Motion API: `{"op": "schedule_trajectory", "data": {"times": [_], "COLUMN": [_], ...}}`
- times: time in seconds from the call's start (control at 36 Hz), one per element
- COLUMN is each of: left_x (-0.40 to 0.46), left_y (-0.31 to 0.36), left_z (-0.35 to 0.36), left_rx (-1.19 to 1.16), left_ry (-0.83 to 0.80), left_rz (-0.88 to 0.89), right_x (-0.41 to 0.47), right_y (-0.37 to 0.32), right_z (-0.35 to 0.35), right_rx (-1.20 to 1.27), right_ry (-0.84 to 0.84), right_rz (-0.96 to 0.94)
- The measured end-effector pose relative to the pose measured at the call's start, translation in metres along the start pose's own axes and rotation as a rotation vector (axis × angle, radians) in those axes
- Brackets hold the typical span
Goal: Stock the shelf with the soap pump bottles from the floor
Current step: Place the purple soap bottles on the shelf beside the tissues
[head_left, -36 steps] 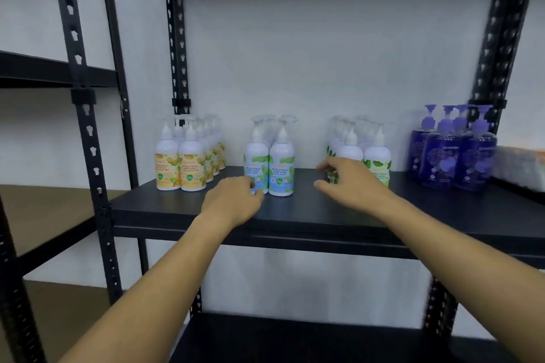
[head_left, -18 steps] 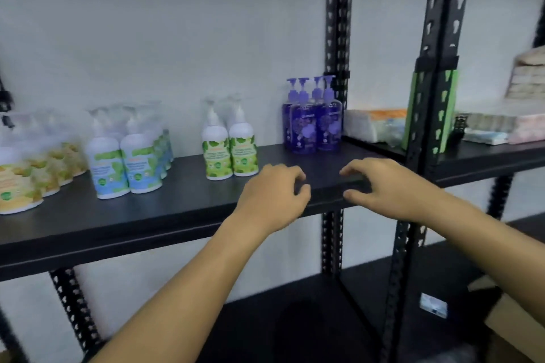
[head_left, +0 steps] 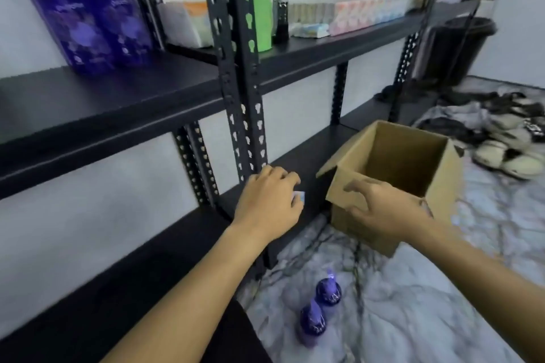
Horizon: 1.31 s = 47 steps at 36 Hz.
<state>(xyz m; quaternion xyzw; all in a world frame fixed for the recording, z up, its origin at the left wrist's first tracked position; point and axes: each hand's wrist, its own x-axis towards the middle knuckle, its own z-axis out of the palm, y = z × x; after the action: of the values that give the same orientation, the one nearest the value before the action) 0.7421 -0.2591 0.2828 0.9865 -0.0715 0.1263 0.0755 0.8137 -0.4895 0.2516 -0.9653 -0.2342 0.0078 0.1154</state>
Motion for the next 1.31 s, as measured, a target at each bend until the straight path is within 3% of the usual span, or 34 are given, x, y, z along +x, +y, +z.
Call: {"op": "schedule_trajectory", "data": {"times": [0.28, 0.5, 0.64, 0.94, 1.31], "left_x": [0.003, -0.053, -0.083, -0.099, -0.104], "left_y": [0.018, 0.016, 0.011, 0.010, 0.019], "left_z": [0.140, 0.224, 0.259, 0.305, 0.338], "left_rx": [0.089, 0.265, 0.169, -0.036, -0.418], "left_ry": [-0.567, -0.894, -1.018, -1.063, -0.887], "left_rz": [-0.082, -0.076, -0.164, -0.301, -0.566], "right_x": [-0.036, -0.040, -0.033, -0.007, 0.008], "right_y": [0.070, 0.077, 0.078, 0.082, 0.091], "right_z": [0.141, 0.232, 0.268, 0.311, 0.331], "right_rx": [0.051, 0.128, 0.205, 0.319, 0.288], "right_ry": [-0.304, -0.524, -0.546, -0.563, -0.545], "right_rz": [0.181, 0.240, 0.261, 0.191, 0.156]}}
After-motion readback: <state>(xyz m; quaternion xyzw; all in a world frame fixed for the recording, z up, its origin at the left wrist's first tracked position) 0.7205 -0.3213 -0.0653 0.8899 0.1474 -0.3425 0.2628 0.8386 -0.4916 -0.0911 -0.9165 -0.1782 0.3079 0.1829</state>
